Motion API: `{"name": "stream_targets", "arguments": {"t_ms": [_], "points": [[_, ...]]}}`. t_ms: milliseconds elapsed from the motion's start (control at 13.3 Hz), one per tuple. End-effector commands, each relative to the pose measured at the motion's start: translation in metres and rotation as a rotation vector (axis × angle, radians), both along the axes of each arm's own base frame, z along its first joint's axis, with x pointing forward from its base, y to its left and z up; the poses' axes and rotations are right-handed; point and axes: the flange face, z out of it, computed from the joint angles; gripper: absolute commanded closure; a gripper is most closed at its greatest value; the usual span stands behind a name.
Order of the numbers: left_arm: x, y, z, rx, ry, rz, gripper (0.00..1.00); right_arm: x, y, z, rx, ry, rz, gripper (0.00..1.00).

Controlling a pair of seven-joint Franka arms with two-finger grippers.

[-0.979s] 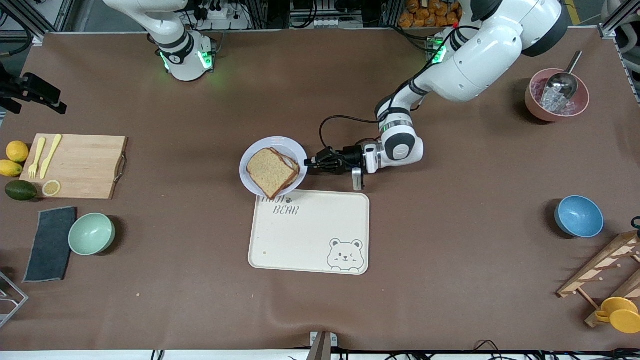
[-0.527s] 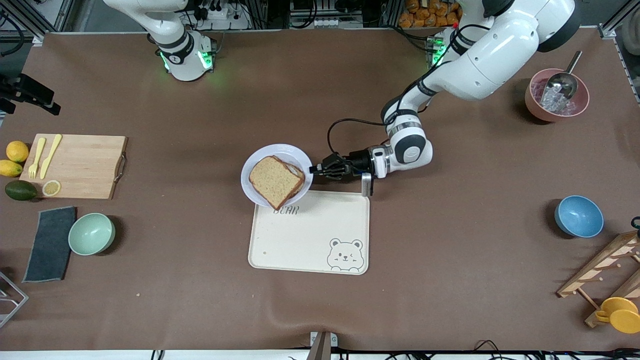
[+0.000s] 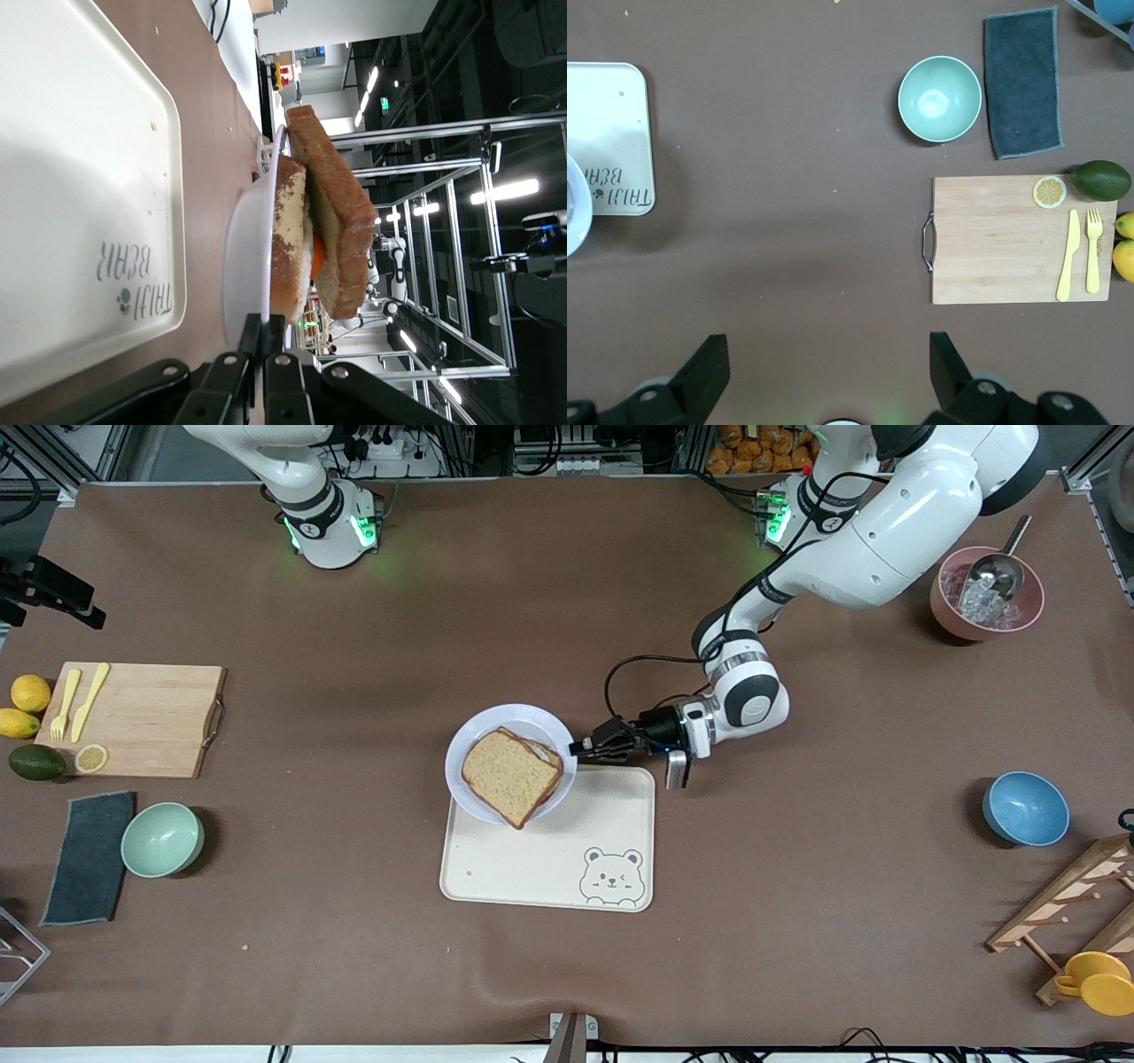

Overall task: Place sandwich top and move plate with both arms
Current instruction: 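Slide the plate with the left gripper onto the white tray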

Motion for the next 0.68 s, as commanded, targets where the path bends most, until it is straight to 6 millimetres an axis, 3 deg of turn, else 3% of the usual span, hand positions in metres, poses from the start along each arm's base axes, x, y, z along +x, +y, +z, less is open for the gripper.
{"name": "stream_targets", "arguments": {"t_ms": [0,151,377,603], "points": [[0.018,0.019,0.003,0.016,0.020,-0.011,1.00,-0.003,-0.003,0.003,0.010,-0.005,0.002,0.00],[0.028,0.042,-0.006,0.045,0.025,0.014,1.00,-0.002,-0.001,0.002,0.010,-0.004,0.005,0.00],[0.039,0.059,-0.013,0.060,0.048,0.039,1.00,-0.003,-0.001,0.002,0.011,-0.002,0.005,0.00],[0.054,0.059,-0.030,0.046,0.054,0.062,1.00,-0.002,-0.001,-0.002,0.012,0.012,0.007,0.00]]}}
